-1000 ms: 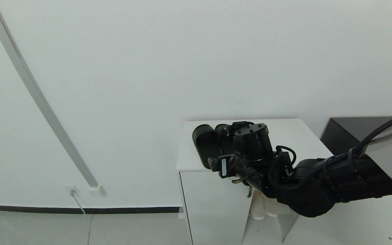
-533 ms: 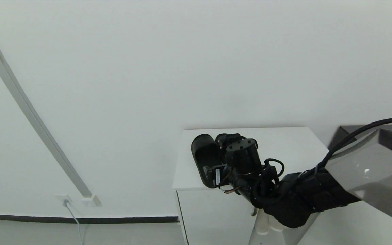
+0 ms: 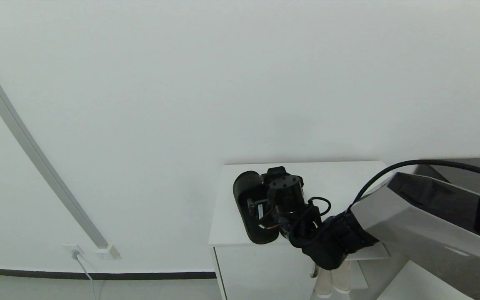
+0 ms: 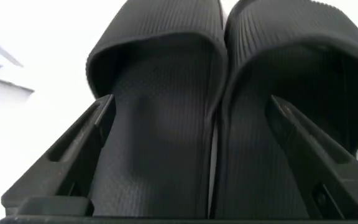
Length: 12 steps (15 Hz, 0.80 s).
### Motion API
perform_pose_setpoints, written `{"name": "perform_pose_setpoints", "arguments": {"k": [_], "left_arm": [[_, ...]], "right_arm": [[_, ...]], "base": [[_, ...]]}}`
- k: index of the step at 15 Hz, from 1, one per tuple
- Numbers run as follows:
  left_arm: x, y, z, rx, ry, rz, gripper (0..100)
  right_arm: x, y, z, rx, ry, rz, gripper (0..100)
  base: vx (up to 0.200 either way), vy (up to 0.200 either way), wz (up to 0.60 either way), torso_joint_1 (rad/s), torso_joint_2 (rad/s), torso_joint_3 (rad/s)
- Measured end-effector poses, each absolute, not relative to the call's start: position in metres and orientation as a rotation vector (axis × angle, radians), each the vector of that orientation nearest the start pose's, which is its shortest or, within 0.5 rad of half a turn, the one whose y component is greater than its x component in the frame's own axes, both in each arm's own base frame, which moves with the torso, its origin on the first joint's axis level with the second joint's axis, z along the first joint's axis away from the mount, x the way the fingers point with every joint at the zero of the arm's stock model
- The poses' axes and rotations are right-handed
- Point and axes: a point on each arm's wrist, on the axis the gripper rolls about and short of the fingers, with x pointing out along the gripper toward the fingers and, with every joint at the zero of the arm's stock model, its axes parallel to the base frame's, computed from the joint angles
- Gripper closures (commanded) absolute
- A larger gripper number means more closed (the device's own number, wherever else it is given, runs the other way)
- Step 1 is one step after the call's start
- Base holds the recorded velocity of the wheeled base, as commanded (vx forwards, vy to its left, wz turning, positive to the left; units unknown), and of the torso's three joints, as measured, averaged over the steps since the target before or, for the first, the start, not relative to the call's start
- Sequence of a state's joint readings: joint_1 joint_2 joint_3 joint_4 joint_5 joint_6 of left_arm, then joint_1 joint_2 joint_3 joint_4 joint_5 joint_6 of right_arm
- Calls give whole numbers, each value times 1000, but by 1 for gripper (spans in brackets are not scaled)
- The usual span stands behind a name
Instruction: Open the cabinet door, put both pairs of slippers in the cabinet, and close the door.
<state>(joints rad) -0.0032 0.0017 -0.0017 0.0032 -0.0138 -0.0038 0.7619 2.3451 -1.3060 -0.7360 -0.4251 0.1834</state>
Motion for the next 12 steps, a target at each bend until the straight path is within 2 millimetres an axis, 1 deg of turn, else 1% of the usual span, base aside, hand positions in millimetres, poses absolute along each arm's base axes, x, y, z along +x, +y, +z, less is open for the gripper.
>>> {"name": "perform_pose_setpoints", "arguments": {"k": [4, 6, 7, 12], "left_arm": [[-23, 0, 76, -4, 3, -17, 100], [-23, 0, 76, -4, 3, -17, 100], [-23, 0, 76, -4, 3, -17, 100], [-23, 0, 76, -4, 3, -17, 100]], "right_arm": [[368, 316, 65, 7, 225, 264, 0], [377, 316, 59, -1, 214, 253, 0], [379, 317, 58, 5, 202, 252, 100], [383, 318, 51, 11, 191, 248, 100]], "base": [[0, 0, 0, 0, 0, 0], [0, 0, 0, 0, 0, 0], [0, 0, 0, 0, 0, 0], [0, 0, 0, 0, 0, 0]]}}
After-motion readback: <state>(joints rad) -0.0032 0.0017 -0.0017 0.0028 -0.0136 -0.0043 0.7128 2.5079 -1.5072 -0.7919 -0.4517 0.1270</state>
